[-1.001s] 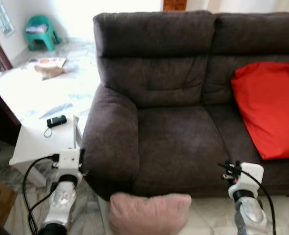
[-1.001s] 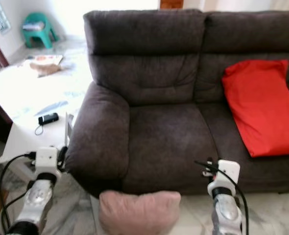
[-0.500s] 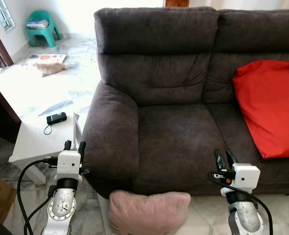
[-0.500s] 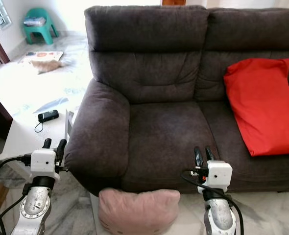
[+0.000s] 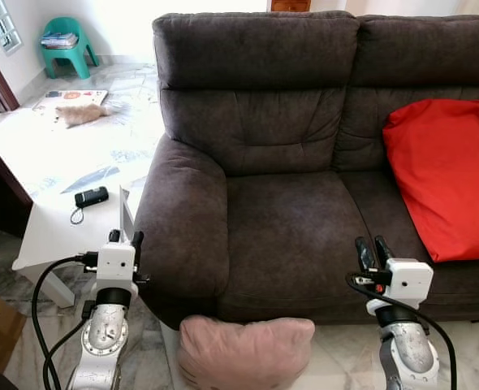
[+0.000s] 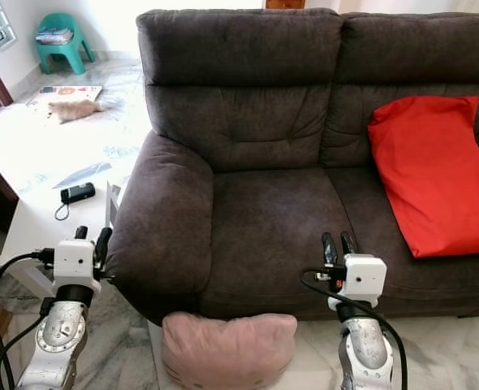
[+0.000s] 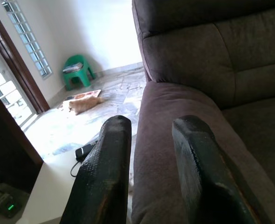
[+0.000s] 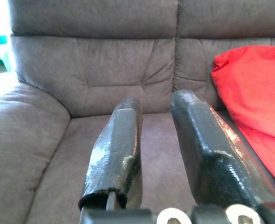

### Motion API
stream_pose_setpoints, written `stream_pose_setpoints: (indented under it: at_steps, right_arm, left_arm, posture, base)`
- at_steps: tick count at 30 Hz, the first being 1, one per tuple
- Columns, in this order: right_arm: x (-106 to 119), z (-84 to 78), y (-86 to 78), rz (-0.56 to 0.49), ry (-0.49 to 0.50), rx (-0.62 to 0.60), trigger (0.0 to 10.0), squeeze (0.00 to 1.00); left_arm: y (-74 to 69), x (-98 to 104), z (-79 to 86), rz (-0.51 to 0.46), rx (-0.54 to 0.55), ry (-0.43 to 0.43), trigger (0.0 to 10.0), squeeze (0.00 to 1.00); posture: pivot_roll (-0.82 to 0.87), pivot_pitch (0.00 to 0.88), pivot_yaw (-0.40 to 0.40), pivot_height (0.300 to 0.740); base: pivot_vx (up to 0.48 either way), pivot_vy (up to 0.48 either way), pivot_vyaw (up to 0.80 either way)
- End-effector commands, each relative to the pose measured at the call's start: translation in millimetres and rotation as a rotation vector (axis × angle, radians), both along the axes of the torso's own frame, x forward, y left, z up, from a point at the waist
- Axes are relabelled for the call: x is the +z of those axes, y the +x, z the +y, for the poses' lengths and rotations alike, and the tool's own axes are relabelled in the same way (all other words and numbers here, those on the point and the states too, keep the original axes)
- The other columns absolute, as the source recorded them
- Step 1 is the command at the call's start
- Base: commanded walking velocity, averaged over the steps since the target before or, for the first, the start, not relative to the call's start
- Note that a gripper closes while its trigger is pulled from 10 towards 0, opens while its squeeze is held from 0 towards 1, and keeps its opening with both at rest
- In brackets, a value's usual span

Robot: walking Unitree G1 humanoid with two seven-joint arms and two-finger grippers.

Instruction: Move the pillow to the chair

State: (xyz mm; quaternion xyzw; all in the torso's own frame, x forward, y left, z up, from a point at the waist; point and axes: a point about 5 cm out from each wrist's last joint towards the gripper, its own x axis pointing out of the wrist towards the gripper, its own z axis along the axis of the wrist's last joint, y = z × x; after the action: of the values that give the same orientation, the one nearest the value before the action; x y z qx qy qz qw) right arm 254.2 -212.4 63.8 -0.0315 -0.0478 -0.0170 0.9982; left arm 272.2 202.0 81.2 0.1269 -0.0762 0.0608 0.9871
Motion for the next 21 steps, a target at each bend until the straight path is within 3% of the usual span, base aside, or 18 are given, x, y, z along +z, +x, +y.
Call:
stream_pose_setpoints:
  at_steps: [1, 21]
  right_arm:
    - [6.6, 0.2, 4.1, -0.011, -0.013, 0.001, 10.0, 0.0]
    - [15.1, 3.4, 12.5, -0.006, -0.008, 0.014, 10.0, 0.0]
  left_arm:
    - [-0.2, 2.2, -2.1, -0.001, -0.008, -0.003, 10.0, 0.0]
    - [3.6, 2.6, -1.7, 0.006, 0.003, -0.011, 10.0, 0.0]
  posture:
    - [-0.03, 0.0, -0.016, 0.74]
    - [-0.03, 0.0, -0.028, 0.74]
  base:
    - [0.0, 0.0, 0.0]
    - [0.0, 0.0, 0.0]
